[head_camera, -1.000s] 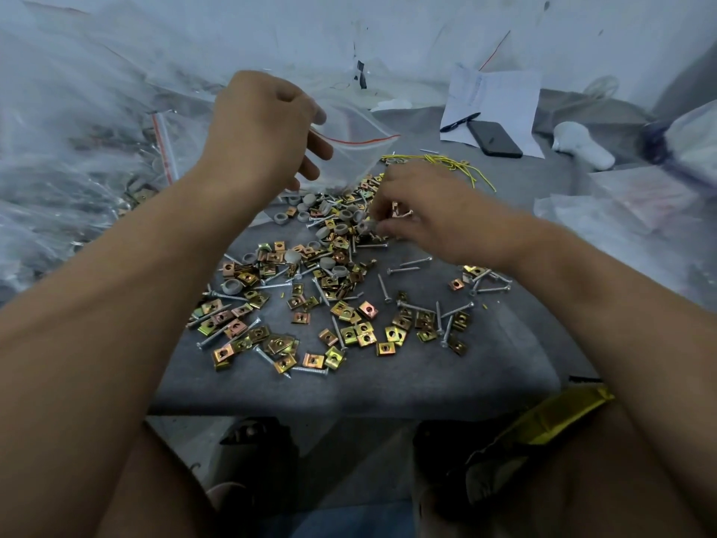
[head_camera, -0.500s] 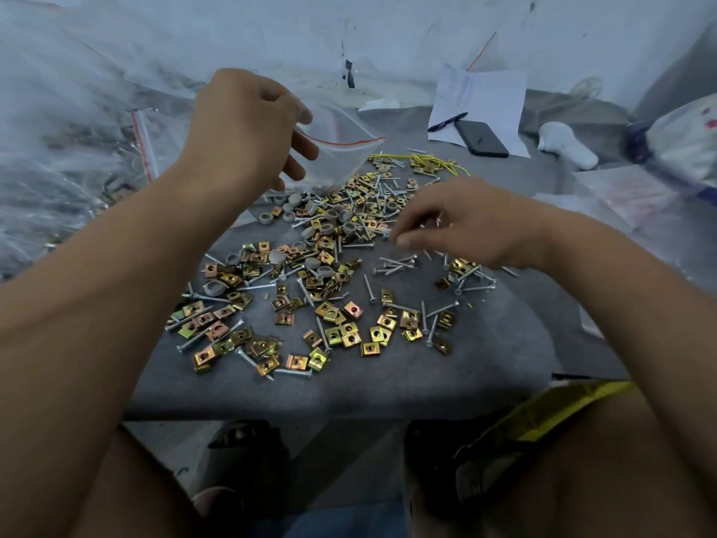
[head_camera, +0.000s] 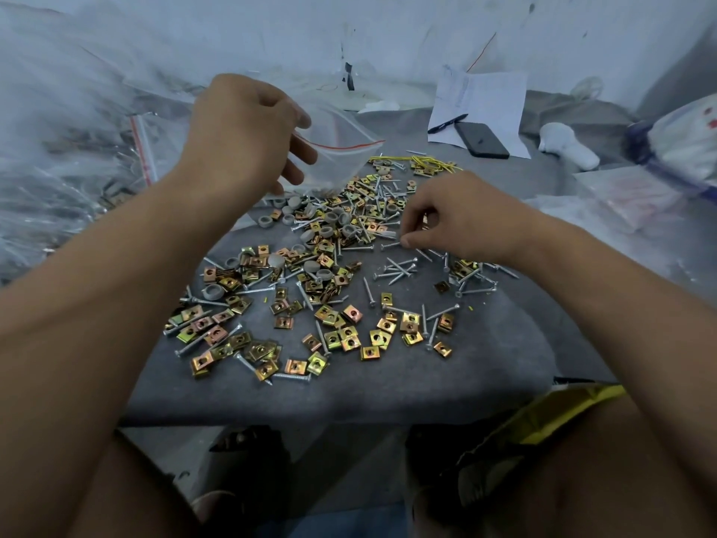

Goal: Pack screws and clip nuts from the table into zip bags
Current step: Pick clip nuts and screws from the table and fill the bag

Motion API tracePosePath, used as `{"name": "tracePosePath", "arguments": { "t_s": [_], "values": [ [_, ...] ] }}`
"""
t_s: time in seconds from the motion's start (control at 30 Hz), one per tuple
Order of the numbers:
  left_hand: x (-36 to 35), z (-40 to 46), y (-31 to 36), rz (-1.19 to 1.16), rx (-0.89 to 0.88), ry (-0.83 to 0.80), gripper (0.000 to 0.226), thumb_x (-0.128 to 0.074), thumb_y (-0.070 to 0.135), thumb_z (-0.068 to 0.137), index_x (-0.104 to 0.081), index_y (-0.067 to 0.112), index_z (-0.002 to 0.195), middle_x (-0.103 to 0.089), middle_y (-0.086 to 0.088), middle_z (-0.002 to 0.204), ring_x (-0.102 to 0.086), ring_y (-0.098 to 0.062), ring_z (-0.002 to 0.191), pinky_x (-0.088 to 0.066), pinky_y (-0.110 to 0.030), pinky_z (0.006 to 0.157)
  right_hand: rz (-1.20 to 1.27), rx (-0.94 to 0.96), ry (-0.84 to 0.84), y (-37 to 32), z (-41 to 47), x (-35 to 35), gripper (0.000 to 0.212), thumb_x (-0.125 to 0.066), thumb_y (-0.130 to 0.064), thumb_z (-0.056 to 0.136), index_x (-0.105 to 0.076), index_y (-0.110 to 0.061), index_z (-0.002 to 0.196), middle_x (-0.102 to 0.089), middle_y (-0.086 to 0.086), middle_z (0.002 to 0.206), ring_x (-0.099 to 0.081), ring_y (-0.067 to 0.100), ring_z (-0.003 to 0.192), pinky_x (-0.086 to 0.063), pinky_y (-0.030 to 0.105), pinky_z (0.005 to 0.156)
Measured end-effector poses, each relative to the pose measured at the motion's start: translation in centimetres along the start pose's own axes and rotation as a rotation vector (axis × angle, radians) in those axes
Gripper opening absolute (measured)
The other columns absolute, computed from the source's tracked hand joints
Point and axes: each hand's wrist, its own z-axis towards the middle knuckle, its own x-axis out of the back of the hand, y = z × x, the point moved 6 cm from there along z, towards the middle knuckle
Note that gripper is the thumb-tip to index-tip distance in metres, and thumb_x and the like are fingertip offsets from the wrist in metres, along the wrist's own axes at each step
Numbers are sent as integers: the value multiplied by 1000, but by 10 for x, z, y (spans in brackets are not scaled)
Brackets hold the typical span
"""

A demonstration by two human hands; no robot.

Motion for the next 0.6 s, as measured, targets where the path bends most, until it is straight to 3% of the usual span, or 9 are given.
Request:
{"name": "tracePosePath", "arguments": {
  "t_s": [0.3, 0.47, 0.6],
  "values": [
    [1, -2, 2, -3, 14, 1, 26, -51, 13, 107, -77, 11, 103, -79, -7, 78, -74, -33, 65, -54, -30, 46, -82, 121, 4, -14, 1, -3, 7, -76, -30, 91, -76, -26, 97, -60, -12, 93, -55, 12, 91, -48, 39, 87],
    [3, -2, 3, 1, -6, 3, 27, -49, 12, 107, -76, 9, 105, -79, -9, 80, -72, -30, 63, -52, -28, 44, 151, 153, 65, -18, -10, 15, 6, -79, -21, 90, -77, -18, 94, -68, -6, 95, -62, 13, 92, -52, 38, 88],
    [4, -1, 3, 6, -12, 4, 28, -49, 11, 106, -77, 7, 106, -79, -10, 80, -73, -35, 67, -52, -29, 46, 74, 131, -65, -24, -16, 6, 7, -82, -30, 86, -78, -27, 91, -66, -12, 96, -61, 9, 92, -52, 40, 89]
  ]
}}
